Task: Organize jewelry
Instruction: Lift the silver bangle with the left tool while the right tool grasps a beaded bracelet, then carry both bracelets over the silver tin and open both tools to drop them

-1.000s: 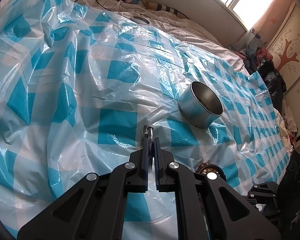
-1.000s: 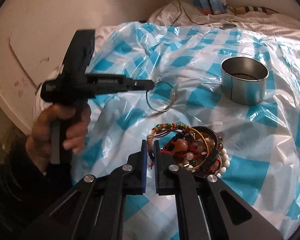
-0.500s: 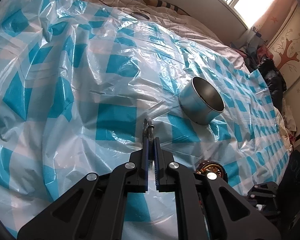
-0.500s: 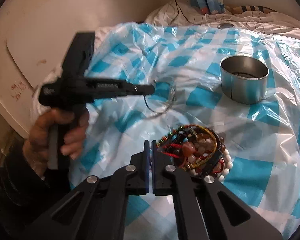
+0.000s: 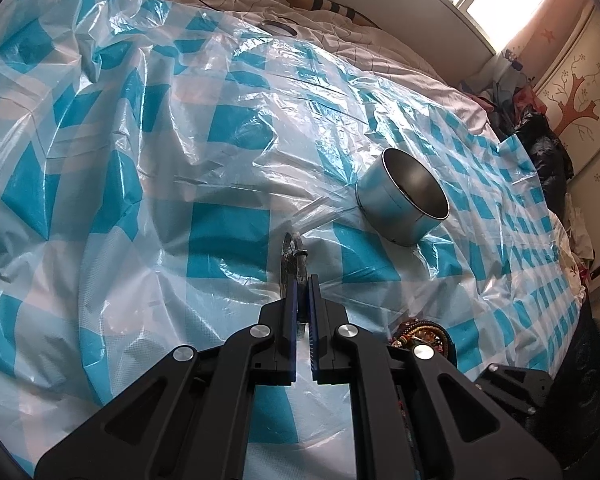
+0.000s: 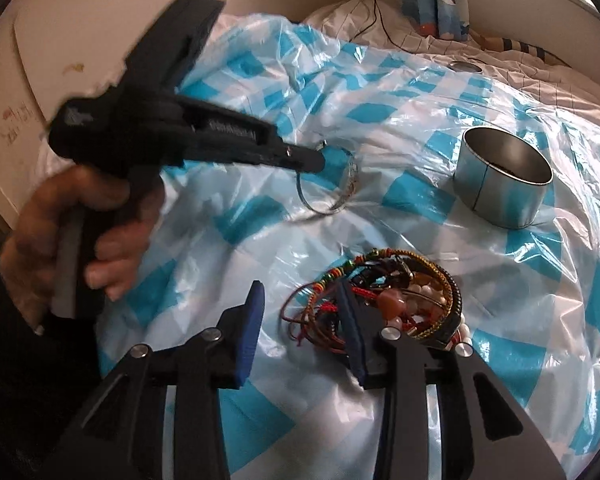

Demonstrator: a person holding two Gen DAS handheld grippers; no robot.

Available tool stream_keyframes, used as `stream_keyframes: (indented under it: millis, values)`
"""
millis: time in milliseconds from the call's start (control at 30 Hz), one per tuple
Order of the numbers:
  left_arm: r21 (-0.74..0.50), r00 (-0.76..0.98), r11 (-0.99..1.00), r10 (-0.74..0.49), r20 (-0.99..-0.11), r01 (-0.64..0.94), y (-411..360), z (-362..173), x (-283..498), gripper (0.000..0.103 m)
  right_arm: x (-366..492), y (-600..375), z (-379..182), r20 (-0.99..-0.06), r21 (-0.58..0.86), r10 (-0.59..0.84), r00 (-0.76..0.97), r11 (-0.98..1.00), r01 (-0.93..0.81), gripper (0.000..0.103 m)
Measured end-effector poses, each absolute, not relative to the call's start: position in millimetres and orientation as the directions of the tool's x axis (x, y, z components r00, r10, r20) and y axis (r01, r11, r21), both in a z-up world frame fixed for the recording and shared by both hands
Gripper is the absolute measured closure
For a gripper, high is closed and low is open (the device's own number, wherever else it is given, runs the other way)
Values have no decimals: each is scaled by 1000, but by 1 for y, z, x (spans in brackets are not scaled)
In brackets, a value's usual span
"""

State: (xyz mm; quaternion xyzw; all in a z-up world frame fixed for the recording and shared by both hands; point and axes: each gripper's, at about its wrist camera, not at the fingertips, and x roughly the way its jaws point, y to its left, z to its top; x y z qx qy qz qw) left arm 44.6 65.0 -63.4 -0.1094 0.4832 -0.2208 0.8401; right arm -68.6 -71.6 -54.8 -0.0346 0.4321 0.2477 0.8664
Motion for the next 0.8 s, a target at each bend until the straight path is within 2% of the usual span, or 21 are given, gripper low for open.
stream_keyframes:
  millis: [33,67,100,267,400,600,800]
  values:
    - [-397,436,879,-477,-764,266,65,-63,45,99,-68,-72,-56,-769,151,393,505,878,-454,80]
    - [-396,436,878,-477,-763,268,65,-63,45,99,-68,-73,-57,-769,157,395,503,879,-451,97]
    - [-395,436,879,-476,-764,269,64,-63,45,99,-67,-77,-56,-765,177,408,498,877,-446,99]
    - [-424,429,865,-502,-751,269,66,-63,45,99,-68,-99,-40,-673,328,520,526,847,-417,99]
    - [-473,422,840,-543,-726,266,72,-61,45,99,-70,-128,-21,-508,510,652,563,754,-414,99]
    - [-508,450,809,-586,-673,294,75,-45,42,100,-73,-169,-4,-300,682,728,617,616,-395,99]
    - [-472,474,796,-605,-639,379,58,-17,33,100,-69,-197,11,-235,725,696,679,591,-355,99]
